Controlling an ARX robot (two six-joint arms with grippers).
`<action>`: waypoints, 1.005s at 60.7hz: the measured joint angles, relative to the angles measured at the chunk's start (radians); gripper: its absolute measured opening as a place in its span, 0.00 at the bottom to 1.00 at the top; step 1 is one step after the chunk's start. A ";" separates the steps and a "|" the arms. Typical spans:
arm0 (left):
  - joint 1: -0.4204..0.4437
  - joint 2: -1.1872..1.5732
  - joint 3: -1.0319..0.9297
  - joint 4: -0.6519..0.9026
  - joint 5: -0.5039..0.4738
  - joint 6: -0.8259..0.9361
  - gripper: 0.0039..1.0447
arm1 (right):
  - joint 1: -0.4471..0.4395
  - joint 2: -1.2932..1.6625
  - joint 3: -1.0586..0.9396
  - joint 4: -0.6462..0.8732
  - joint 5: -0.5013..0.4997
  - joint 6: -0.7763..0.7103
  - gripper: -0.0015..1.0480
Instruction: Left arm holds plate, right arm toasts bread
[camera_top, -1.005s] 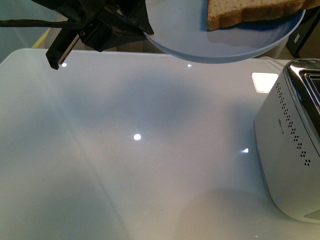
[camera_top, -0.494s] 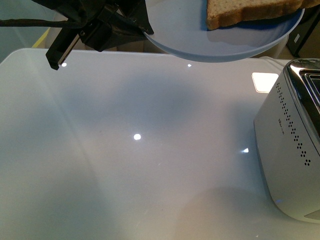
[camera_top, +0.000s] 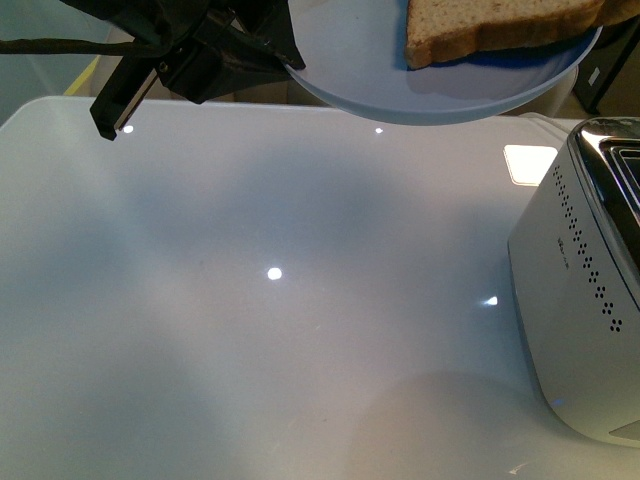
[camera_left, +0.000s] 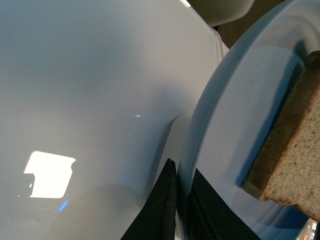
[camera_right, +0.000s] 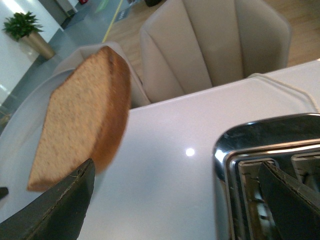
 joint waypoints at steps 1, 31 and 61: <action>0.000 0.000 0.000 0.000 0.000 0.000 0.03 | 0.000 0.017 0.008 0.007 -0.005 0.003 0.92; 0.000 0.000 0.000 0.000 -0.001 -0.003 0.03 | 0.000 0.327 0.206 0.159 -0.134 0.223 0.92; 0.000 0.000 0.000 0.000 0.000 -0.003 0.03 | 0.021 0.368 0.231 0.193 -0.161 0.317 0.25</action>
